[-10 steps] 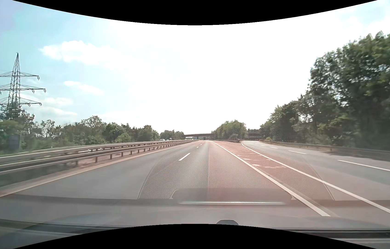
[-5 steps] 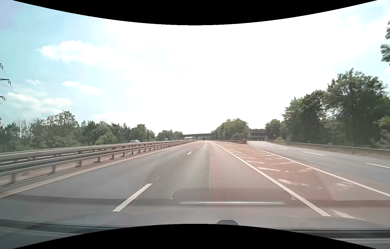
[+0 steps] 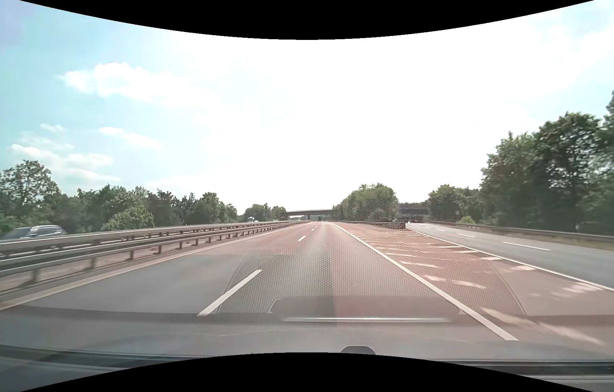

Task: Follow the waypoints while adhering to traffic rules and regulations

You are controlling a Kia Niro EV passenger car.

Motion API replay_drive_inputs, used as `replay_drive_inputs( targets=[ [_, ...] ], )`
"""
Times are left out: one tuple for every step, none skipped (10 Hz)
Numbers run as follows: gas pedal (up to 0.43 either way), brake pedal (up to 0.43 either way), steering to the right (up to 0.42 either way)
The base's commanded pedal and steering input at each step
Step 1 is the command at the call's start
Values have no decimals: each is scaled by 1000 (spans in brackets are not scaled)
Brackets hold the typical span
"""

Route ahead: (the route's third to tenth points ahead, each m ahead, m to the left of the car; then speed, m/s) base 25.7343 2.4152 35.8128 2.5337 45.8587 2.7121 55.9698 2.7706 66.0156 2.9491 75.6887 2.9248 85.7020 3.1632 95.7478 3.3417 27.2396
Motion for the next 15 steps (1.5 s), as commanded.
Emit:
replay_drive_inputs(
  targets=[
    [157,0,-5],
    [157,0,-4],
    [157,0,-4],
    [157,0,-4],
    [157,0,-5],
    [157,0,-5],
    [157,0,-5],
    [157,0,-5],
    [157,0,-6],
    [157,0,-7],
    [157,0,-8],
    [157,0,-8],
    [157,0,-8],
    [157,0,-8],
    [157,0,-8]
  ],
)
